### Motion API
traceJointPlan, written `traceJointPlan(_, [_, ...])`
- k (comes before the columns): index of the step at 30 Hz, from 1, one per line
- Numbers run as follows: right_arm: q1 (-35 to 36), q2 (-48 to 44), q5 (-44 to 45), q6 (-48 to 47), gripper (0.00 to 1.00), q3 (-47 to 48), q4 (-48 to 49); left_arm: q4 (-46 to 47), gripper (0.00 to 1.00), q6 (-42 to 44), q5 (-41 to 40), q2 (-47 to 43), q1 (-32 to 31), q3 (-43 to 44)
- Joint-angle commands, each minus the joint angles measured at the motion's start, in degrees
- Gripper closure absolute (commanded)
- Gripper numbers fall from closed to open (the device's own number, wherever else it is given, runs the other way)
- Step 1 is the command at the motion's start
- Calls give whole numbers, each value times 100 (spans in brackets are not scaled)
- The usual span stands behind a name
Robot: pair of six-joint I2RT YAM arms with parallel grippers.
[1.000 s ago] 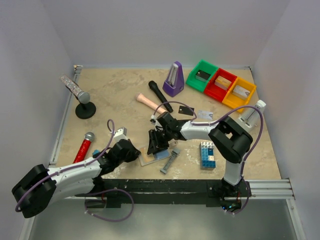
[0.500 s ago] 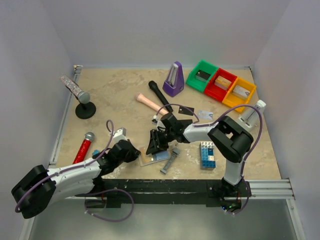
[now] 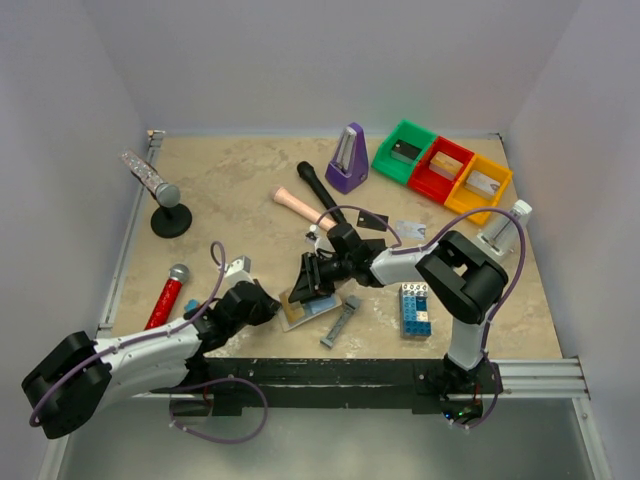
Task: Take the credit cards out of the card holder
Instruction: Remove the credit card from the card holder.
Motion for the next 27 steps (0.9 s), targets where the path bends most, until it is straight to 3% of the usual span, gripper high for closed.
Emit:
traceJointPlan(1, [40, 22, -285, -50, 61, 284, 117, -83, 100, 9, 28, 160, 9, -231])
traceJointPlan(27, [93, 189, 233, -525, 59, 812, -1352, 884, 100, 62, 336, -288, -35, -538])
